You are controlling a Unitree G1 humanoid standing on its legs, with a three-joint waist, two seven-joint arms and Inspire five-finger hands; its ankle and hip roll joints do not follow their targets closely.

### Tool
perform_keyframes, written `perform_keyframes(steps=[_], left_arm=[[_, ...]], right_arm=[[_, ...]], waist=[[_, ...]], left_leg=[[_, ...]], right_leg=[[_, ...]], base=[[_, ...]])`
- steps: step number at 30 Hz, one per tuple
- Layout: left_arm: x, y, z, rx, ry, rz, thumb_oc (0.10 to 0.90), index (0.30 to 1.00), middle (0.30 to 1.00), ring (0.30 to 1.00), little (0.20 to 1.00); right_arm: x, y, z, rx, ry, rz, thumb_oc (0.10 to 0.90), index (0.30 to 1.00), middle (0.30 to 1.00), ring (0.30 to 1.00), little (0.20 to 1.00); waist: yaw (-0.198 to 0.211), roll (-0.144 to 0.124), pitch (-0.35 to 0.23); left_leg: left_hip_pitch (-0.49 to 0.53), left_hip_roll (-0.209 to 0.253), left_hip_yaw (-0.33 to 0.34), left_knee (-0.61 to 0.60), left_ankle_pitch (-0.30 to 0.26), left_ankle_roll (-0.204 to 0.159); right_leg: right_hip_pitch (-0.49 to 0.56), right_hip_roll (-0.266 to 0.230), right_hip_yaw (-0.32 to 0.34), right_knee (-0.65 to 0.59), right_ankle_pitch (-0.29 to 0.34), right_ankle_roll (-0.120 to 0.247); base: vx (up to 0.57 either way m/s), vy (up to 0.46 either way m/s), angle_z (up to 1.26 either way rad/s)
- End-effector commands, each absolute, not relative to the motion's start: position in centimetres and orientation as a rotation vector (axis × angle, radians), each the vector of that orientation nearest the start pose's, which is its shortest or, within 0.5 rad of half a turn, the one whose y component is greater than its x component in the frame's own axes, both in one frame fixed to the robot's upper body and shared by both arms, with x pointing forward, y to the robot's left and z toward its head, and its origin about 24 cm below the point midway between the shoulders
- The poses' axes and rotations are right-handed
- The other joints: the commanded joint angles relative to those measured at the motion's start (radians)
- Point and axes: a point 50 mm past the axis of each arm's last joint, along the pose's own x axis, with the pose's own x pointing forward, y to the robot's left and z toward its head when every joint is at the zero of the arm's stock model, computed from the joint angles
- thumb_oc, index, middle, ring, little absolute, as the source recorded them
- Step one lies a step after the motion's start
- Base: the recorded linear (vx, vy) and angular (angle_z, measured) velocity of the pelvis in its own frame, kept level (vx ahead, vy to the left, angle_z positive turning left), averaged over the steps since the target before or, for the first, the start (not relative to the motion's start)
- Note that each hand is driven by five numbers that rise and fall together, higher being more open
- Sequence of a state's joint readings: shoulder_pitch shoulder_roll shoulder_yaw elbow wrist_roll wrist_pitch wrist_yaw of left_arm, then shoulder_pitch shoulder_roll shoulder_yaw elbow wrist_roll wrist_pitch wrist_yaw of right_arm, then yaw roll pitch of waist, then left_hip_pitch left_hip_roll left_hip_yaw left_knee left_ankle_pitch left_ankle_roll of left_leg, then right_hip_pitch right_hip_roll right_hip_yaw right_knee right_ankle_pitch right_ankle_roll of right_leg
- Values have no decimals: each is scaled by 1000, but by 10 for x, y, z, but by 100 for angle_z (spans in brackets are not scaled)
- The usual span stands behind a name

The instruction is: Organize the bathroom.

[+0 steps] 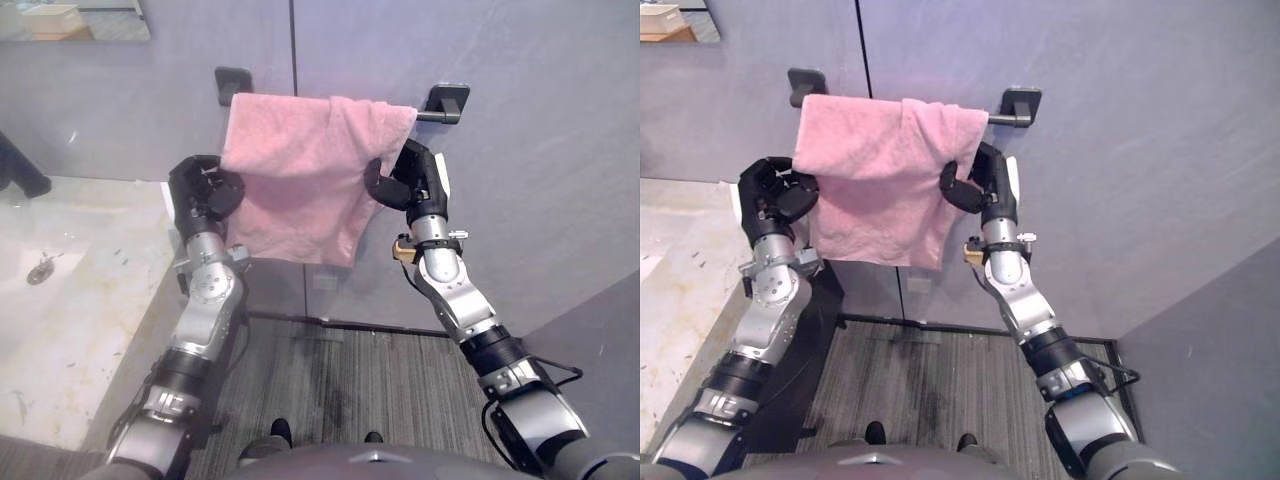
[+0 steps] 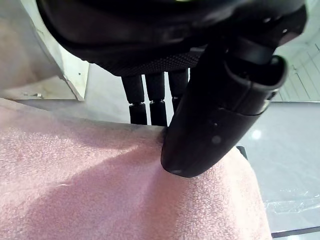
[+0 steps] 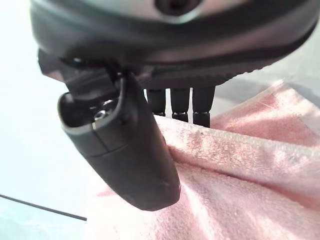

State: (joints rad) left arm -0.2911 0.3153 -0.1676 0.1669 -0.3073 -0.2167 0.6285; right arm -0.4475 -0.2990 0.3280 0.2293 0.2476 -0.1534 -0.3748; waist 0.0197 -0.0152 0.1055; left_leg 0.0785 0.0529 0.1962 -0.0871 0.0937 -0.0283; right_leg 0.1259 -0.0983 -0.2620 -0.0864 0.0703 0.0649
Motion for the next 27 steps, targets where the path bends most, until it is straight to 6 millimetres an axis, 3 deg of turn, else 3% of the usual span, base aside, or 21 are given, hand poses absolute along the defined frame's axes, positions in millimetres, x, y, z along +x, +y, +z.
perform_keyframes(steps=[1,9,22,27], left_arm=[[303,192,139,-51,-516,411,400,300,300,300,300],[301,196,136,-50,-516,427,400,300,300,300,300],[292,198,139,-130,-589,565,400,300,300,300,300],[291,195,136,-157,-579,588,400,300,300,300,300]], right_arm=[[322,-127,143,-11,-459,-1,400,300,300,300,300],[316,-134,125,8,-411,-20,400,300,300,300,300],[304,-155,115,338,-406,-424,400,300,300,300,300],[303,-152,112,352,-389,-449,400,300,300,300,300]], waist=[[-1,-20,-83],[-11,-16,-83],[-18,-5,-77],[-15,-5,-77]], left_leg=[[50,-25,-7,0,-95,6],[52,-25,0,0,-94,6],[55,-26,4,0,-95,11],[55,-27,2,0,-95,12]], right_leg=[[2,-19,-19,-1,-14,36],[0,-19,-14,-1,-11,37],[2,-20,-10,-1,-8,35],[3,-20,-11,-1,-9,33]], base=[[0,0,0],[0,0,0],[0,0,0],[0,0,0]])
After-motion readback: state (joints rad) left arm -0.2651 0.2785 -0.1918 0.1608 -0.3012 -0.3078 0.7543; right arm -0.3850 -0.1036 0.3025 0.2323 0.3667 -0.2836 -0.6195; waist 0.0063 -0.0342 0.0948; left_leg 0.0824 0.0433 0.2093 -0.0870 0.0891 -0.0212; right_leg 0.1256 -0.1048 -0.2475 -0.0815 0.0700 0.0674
